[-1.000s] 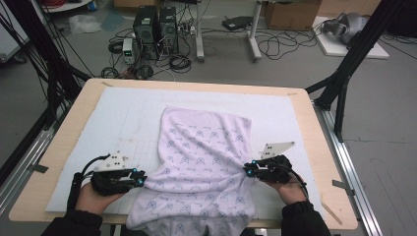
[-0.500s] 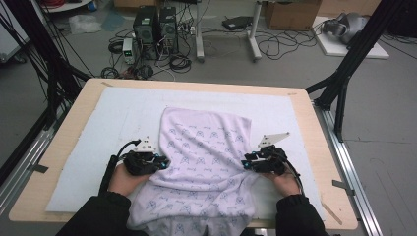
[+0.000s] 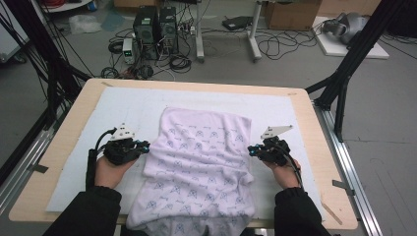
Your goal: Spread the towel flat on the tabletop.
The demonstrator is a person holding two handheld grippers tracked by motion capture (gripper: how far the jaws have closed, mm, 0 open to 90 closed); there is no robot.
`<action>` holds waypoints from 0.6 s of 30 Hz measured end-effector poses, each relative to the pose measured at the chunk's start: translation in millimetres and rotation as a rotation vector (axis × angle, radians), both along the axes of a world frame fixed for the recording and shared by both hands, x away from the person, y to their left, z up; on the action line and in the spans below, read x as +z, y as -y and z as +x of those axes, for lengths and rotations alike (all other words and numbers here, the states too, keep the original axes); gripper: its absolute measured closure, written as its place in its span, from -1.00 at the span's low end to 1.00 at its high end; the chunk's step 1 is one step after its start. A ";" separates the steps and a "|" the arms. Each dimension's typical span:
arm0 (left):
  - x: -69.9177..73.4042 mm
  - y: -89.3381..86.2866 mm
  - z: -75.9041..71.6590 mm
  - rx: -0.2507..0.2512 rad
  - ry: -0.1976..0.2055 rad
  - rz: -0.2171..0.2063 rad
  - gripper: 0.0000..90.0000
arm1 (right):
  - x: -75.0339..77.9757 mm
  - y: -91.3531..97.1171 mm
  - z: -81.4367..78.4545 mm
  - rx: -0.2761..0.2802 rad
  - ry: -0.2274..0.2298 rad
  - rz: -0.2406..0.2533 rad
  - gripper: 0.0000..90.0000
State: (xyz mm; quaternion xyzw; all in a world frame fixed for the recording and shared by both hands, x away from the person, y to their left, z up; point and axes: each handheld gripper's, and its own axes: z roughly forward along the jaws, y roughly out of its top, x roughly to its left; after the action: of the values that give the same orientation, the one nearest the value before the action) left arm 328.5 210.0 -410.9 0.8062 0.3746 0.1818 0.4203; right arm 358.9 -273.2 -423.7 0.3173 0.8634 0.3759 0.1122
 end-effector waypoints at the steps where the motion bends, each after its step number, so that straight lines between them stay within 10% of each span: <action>1: 0.6 -0.9 -2.3 -0.011 0.000 -0.005 0.71 | 1.6 1.5 -2.0 0.012 -0.004 0.022 0.85; 5: -4.3 -0.7 -17.4 -0.109 -0.031 -0.046 0.52 | 10.9 3.4 -23.8 0.084 0.009 0.092 0.60; 10: -26.8 12.5 -22.3 -0.148 -0.097 0.032 0.29 | 2.9 -6.3 -47.2 0.171 -0.036 0.066 0.31; 12: -32.0 15.6 -19.9 -0.142 -0.096 0.049 0.60 | -3.1 -9.3 -43.6 0.154 -0.040 0.044 0.31; 14: -30.9 16.1 -16.7 -0.137 -0.114 0.040 0.93 | -9.9 -10.7 -34.0 0.143 -0.077 0.040 0.57; 18: -28.8 18.9 -15.1 -0.116 -0.088 0.058 0.97 | -13.7 -14.7 -23.4 0.173 -0.124 0.019 0.90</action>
State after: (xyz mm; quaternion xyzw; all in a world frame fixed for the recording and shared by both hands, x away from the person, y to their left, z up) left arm 313.4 191.1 -439.7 0.8455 0.3401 0.1322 0.3898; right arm 335.6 -258.5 -437.4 0.2651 0.8893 0.3719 0.0225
